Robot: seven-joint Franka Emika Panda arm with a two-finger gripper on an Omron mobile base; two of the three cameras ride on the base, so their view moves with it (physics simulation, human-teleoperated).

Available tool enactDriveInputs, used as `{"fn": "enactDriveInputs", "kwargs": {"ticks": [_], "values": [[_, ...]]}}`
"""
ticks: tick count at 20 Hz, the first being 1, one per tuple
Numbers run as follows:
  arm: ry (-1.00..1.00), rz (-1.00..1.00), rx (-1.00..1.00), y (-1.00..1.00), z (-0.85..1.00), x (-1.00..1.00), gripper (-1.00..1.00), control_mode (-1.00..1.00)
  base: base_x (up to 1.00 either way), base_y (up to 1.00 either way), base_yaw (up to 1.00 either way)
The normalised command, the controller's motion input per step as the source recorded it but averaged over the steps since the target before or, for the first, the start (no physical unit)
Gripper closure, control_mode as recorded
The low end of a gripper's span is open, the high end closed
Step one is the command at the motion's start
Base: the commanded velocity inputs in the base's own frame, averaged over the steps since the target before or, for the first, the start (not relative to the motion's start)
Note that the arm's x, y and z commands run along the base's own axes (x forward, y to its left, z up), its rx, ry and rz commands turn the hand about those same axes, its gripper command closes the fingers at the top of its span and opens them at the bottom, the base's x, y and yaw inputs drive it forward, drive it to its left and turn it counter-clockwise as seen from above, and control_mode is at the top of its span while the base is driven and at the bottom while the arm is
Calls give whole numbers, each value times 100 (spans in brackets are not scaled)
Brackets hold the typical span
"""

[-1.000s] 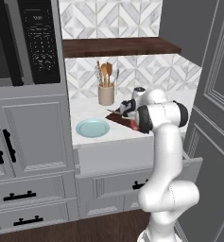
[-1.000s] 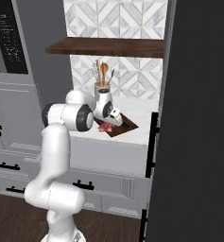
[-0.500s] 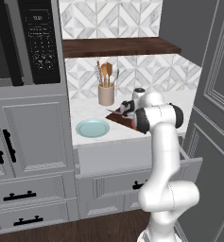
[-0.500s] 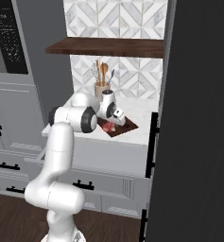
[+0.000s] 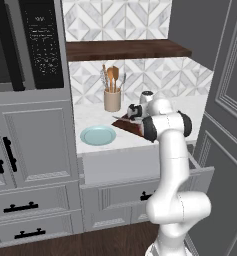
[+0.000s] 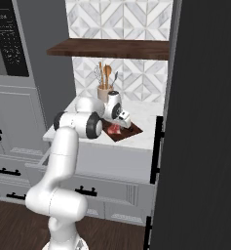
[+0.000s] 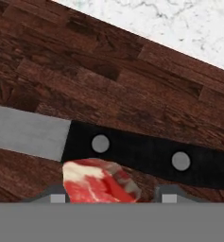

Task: Pick up the knife from the drawer and place it on the cutting board. Then place the meat from the plate to the cutting board.

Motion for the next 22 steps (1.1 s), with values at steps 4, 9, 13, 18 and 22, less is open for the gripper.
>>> {"fn": "enactDriveInputs", "kwargs": {"ticks": [4,9,13,18,22], "values": [[-1,0,0,0,6,-9,-100,-100,0,0,0],[-12,0,0,0,41,-64,-100,-100,0,0,0],[-24,0,0,1,80,-93,-100,-100,0,0,0],[-23,0,-2,12,92,-99,-100,-100,0,0,0],[-20,0,-1,12,90,-100,-100,-100,0,0,0]]}}
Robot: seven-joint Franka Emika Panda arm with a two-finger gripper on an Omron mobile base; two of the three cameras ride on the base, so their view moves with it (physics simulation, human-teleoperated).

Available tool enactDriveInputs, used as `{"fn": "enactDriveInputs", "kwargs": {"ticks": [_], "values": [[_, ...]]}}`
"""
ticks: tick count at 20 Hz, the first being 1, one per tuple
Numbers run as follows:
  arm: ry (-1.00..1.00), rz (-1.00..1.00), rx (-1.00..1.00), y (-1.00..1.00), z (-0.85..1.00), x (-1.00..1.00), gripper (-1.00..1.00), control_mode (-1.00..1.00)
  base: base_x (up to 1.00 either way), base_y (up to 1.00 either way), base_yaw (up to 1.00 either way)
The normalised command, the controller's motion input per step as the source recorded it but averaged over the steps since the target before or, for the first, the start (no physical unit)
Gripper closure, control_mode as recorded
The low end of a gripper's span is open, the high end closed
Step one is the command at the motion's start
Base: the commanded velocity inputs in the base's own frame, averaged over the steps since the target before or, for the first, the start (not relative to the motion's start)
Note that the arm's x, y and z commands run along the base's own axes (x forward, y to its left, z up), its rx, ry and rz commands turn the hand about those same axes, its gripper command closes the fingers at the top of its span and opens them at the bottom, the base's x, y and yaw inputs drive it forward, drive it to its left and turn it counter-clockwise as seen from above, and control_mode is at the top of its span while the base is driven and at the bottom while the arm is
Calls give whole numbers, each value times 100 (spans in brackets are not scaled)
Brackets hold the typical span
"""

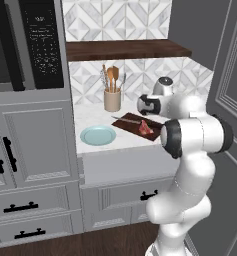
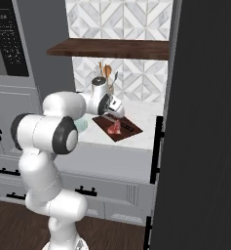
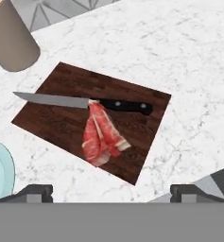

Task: Pick up the knife from the drawer and place it on the cutting board. Then place the meat from the plate to the cutting board.

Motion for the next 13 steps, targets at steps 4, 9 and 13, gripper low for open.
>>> {"fn": "enactDriveInputs", "kwargs": {"ticks": [4,9,13], "values": [[-13,0,0,21,78,-100,-100,-100,0,0,0],[-22,0,-2,18,99,-100,-100,-100,0,0,0],[-25,0,-6,24,100,-100,-100,-100,0,0,0]]}}
